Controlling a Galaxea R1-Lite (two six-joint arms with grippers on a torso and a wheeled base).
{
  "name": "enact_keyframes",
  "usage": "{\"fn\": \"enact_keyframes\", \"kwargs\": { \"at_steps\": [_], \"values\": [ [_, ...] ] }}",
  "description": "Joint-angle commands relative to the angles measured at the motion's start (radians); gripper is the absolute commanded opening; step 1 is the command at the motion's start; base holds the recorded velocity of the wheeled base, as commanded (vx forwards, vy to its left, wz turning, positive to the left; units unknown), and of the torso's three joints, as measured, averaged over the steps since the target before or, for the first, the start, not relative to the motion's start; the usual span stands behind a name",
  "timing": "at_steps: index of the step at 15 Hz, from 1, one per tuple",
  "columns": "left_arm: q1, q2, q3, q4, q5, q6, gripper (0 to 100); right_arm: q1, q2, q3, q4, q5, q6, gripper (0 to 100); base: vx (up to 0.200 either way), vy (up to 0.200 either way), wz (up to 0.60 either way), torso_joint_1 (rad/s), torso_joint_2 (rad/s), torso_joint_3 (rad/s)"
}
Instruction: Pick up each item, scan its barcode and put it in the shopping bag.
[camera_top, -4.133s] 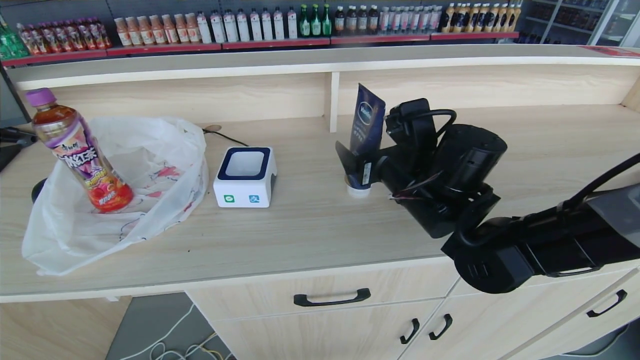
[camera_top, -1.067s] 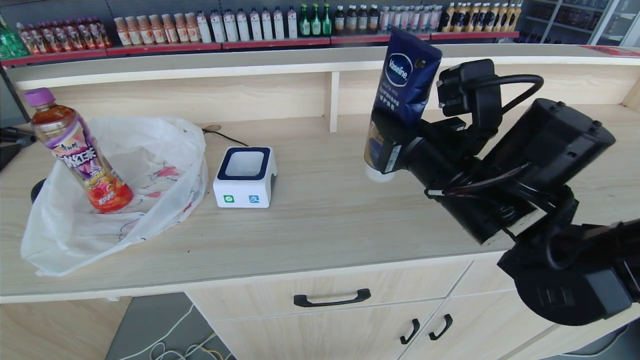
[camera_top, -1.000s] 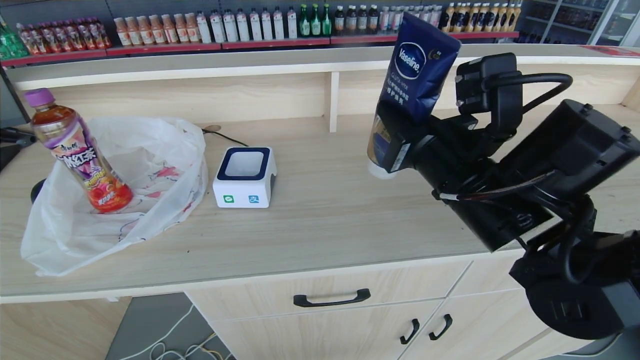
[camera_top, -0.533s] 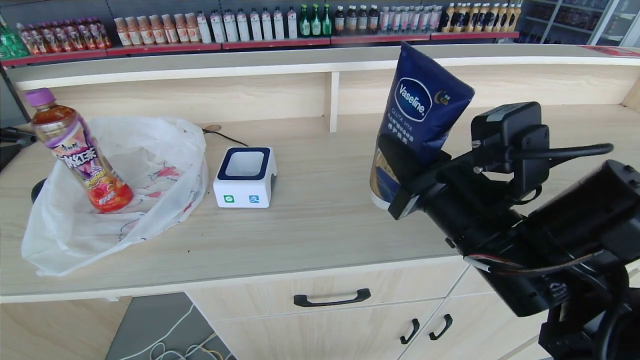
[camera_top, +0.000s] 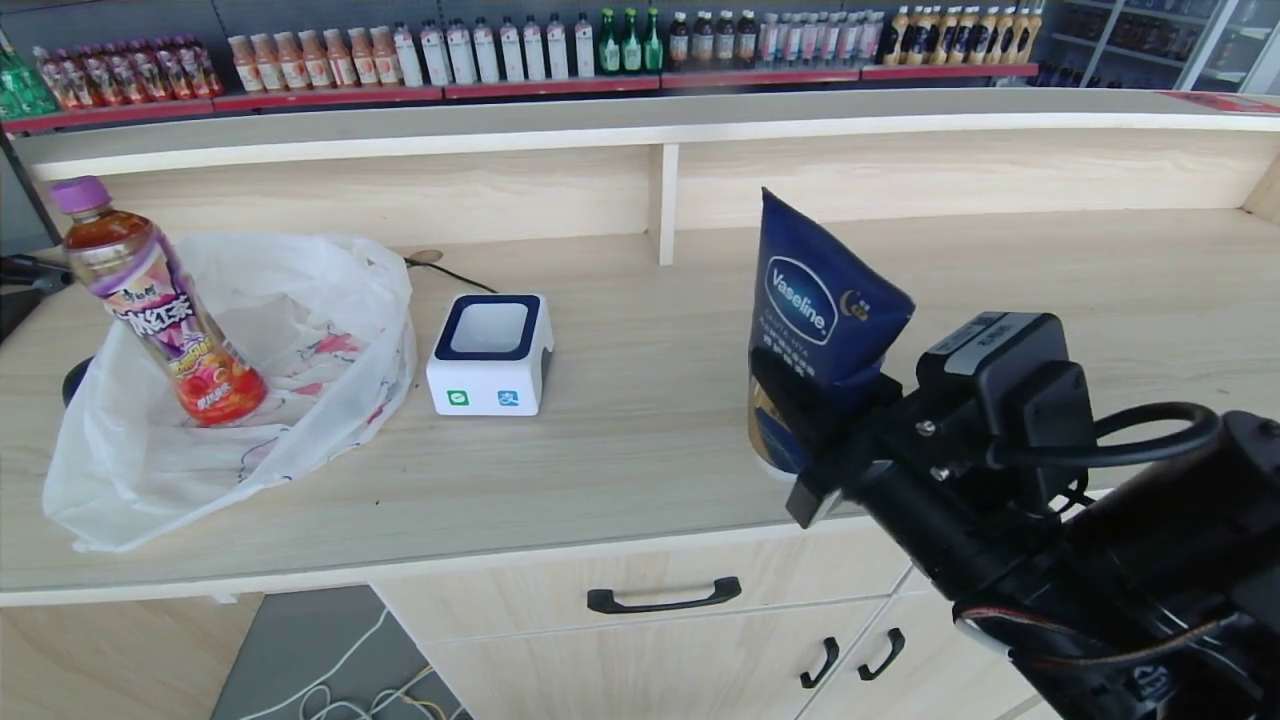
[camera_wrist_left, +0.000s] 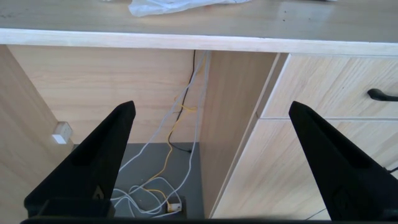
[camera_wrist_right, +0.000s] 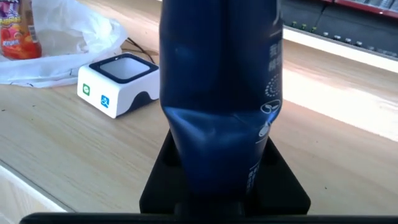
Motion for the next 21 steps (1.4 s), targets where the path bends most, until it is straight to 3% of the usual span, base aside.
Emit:
{"fn": "enact_keyframes", "kwargs": {
  "at_steps": [1,8,15,21],
  "values": [
    [0.0,0.0,0.0,0.0,0.002,0.0,100,0.003,-0.001,0.027,-0.001,0.0,-0.018,0,0.0,0.0,0.0,0.0,0.0,0.0],
    [0.0,0.0,0.0,0.0,0.0,-0.001,100,0.145,0.002,0.104,-0.001,0.002,-0.338,0,0.0,0.0,0.0,0.0,0.0,0.0],
    [0.0,0.0,0.0,0.0,0.002,-0.001,100,0.175,-0.037,0.164,-0.001,0.006,-0.627,0,0.0,0.0,0.0,0.0,0.0,0.0],
    [0.0,0.0,0.0,0.0,0.002,-0.001,100,0.175,-0.053,0.155,-0.001,0.149,-0.895,0,0.0,0.0,0.0,0.0,0.0,0.0]
  ]
}}
